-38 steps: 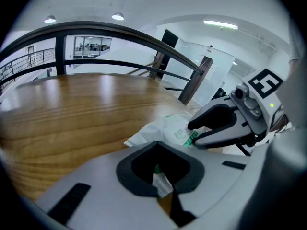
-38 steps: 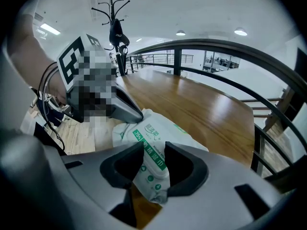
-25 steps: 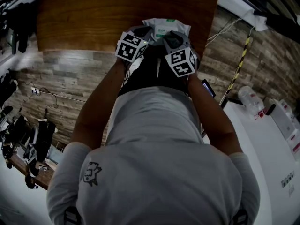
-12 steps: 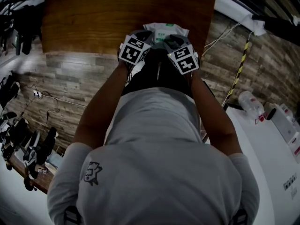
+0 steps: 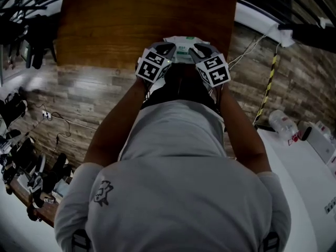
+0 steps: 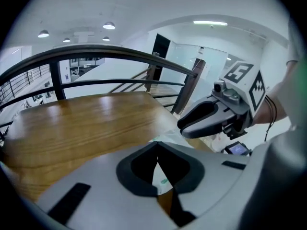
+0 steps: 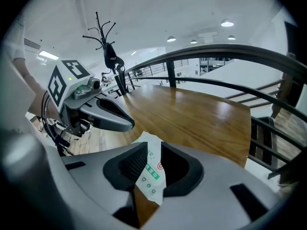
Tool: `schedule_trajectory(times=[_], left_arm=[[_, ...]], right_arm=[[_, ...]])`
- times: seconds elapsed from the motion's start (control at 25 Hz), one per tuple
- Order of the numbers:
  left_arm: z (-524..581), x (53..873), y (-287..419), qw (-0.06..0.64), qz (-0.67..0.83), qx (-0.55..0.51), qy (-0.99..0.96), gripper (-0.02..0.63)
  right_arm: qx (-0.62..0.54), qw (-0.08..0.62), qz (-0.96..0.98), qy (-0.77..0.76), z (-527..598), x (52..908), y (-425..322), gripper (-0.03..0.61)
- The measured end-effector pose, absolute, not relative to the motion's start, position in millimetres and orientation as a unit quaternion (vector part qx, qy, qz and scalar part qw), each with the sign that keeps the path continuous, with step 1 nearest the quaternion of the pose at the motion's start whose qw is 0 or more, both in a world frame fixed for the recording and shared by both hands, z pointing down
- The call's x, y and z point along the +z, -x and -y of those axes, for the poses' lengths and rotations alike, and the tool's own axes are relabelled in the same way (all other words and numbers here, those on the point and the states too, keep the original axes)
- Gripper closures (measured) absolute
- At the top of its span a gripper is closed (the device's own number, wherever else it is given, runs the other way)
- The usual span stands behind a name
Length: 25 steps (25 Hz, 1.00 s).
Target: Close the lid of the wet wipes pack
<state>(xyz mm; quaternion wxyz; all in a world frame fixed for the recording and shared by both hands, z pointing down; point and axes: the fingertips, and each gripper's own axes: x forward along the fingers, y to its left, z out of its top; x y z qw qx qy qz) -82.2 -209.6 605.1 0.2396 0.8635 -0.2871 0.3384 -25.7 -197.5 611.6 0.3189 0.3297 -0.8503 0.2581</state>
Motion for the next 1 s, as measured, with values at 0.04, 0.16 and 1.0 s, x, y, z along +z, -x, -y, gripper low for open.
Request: schedule_trajectory(times=[0.04,0.16,1.0], left_arm=[[212.0,596.6,81.9,0.234,0.288,0.331,-0.868,0.604],[218.0,569.4,76.1,0.211,0.29,0.319,-0.877,0.604],[242.9,366.8,102.4,0.049,0.313,0.158,-0.935,0.604]], right_arm=[[0.254,0.315,0.852,-0.333,199.4,604.6,24.1,0.48],[0.238,0.298,0.859,-0.342,203.8,581.9,15.6,0.513],[0.082,0.103,0.9,-0.415,223.9,354.4,2.9,0.544]])
